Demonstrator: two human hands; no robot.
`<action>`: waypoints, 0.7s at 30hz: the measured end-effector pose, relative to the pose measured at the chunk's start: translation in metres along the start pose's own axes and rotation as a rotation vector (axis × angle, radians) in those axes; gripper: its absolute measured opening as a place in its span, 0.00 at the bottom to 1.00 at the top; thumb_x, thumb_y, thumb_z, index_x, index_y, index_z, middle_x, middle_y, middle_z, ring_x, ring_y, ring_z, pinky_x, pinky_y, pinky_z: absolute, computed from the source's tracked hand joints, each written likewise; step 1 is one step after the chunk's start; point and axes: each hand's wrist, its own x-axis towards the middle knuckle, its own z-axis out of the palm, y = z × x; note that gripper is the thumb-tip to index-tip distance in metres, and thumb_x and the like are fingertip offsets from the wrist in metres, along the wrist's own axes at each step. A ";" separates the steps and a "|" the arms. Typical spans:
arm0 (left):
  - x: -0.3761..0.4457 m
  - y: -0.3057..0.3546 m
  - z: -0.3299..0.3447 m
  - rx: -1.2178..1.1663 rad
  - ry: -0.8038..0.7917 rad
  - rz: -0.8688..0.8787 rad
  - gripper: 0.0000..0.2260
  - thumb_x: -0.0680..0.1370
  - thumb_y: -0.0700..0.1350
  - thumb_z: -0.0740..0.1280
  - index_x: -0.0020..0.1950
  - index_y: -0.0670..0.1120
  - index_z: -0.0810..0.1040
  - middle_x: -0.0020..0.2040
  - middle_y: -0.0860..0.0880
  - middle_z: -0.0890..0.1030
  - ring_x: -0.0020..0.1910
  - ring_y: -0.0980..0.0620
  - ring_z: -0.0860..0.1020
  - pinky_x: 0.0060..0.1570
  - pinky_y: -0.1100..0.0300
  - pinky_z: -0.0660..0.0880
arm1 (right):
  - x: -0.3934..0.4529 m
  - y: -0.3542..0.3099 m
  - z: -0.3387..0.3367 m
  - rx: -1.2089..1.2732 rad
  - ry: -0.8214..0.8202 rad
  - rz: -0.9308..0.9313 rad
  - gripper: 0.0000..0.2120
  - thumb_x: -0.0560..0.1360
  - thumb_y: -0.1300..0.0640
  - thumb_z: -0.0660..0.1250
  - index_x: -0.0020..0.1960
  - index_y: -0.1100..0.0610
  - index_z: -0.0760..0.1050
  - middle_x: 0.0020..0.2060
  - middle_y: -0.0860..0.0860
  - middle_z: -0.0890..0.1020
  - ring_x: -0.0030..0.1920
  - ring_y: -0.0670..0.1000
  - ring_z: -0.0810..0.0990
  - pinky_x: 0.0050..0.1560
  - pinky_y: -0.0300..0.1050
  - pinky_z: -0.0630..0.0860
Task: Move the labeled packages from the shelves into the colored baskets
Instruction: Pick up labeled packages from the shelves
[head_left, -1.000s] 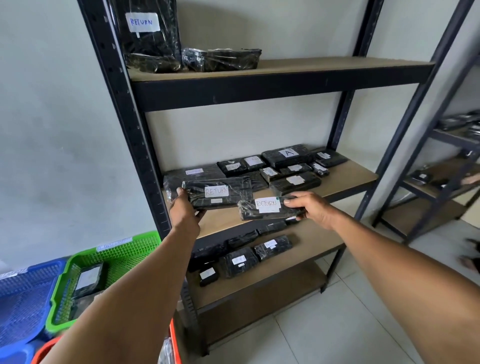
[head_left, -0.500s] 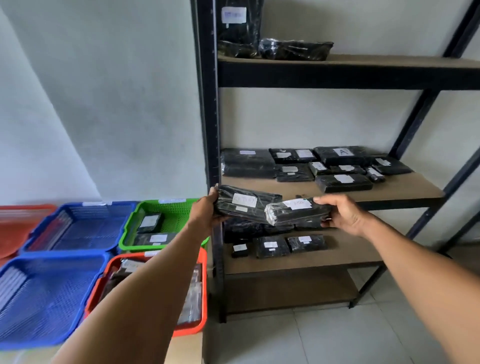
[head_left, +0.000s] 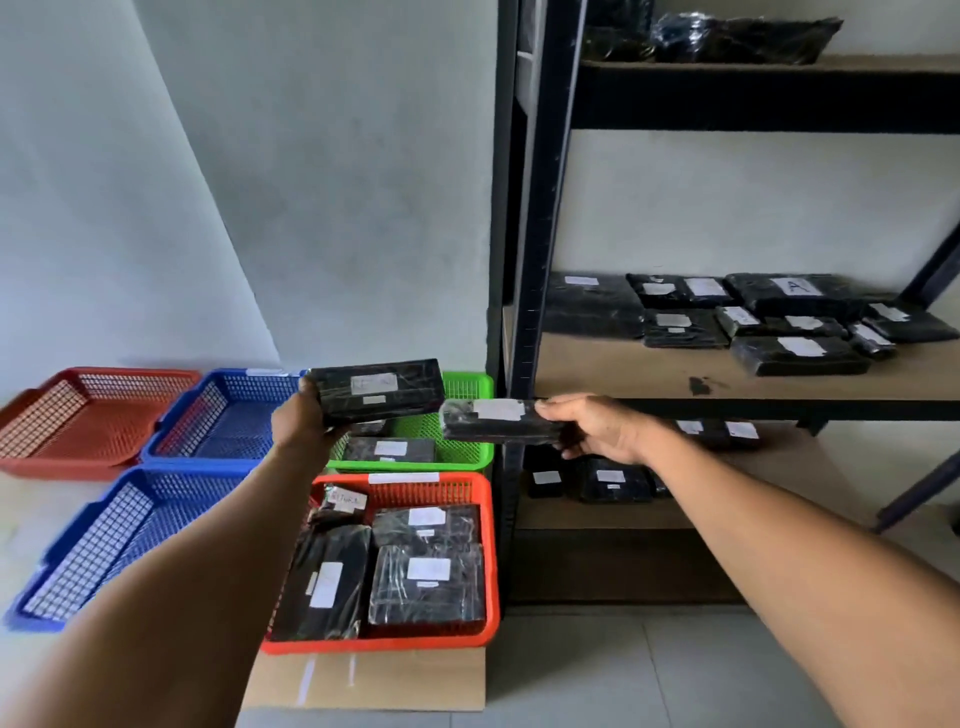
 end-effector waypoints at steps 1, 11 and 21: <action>0.012 0.004 -0.004 0.000 0.016 -0.002 0.09 0.83 0.49 0.62 0.60 0.46 0.73 0.55 0.45 0.77 0.50 0.48 0.79 0.40 0.54 0.82 | 0.014 -0.002 0.016 -0.024 -0.005 0.011 0.15 0.81 0.52 0.65 0.61 0.60 0.79 0.44 0.55 0.79 0.39 0.49 0.75 0.36 0.42 0.74; 0.126 0.031 -0.027 -0.073 0.024 -0.067 0.15 0.82 0.53 0.66 0.55 0.40 0.77 0.52 0.41 0.80 0.49 0.44 0.81 0.33 0.52 0.81 | 0.131 -0.021 0.106 -0.077 0.325 0.080 0.10 0.80 0.51 0.66 0.56 0.55 0.78 0.41 0.52 0.80 0.36 0.48 0.75 0.28 0.40 0.72; 0.196 -0.004 -0.002 0.041 -0.001 -0.179 0.18 0.82 0.56 0.65 0.43 0.41 0.76 0.45 0.43 0.80 0.48 0.41 0.80 0.48 0.45 0.81 | 0.176 0.005 0.120 0.052 0.648 0.135 0.08 0.81 0.53 0.64 0.57 0.55 0.77 0.43 0.53 0.79 0.36 0.48 0.74 0.31 0.41 0.72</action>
